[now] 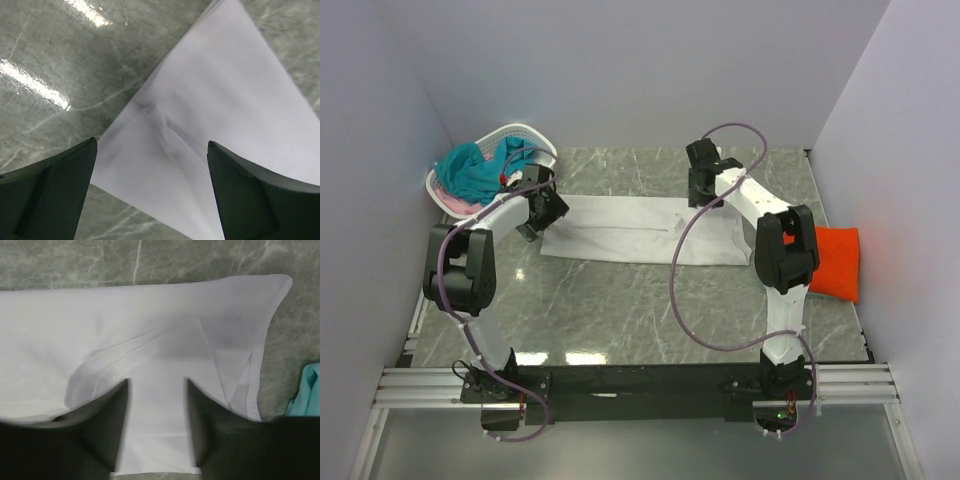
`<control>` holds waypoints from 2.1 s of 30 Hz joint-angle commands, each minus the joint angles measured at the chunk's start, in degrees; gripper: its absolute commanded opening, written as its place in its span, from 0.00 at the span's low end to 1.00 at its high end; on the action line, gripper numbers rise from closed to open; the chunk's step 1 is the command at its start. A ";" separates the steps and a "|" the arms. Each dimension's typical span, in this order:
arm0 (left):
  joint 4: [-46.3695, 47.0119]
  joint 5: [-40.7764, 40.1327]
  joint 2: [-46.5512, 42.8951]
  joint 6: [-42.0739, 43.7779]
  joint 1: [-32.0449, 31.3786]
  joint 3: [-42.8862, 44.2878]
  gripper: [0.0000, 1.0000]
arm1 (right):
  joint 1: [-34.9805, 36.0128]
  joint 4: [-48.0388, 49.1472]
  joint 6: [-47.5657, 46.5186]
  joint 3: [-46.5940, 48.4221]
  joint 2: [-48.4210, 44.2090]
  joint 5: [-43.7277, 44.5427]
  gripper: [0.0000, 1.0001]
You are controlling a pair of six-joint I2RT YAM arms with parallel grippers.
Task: Fold and stack the t-shirts
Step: Fold the tshirt
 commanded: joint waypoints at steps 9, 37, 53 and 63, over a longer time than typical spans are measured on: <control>3.46 5.08 -11.63 2.96 -1.82 -2.79 0.99 | 0.11 8.28 6.37 -24.33 -22.63 -11.82 0.76; 16.65 23.27 -1.25 4.20 -5.94 -16.64 0.99 | -6.22 18.14 13.50 -24.12 -5.62 -25.63 0.88; 35.20 22.05 -12.78 -24.63 -38.53 -39.72 0.99 | -0.60 10.14 10.85 8.84 17.05 -33.02 0.90; 14.29 6.94 -11.53 -23.75 -48.22 -22.05 0.99 | 2.66 8.04 11.13 12.99 15.50 -29.78 0.92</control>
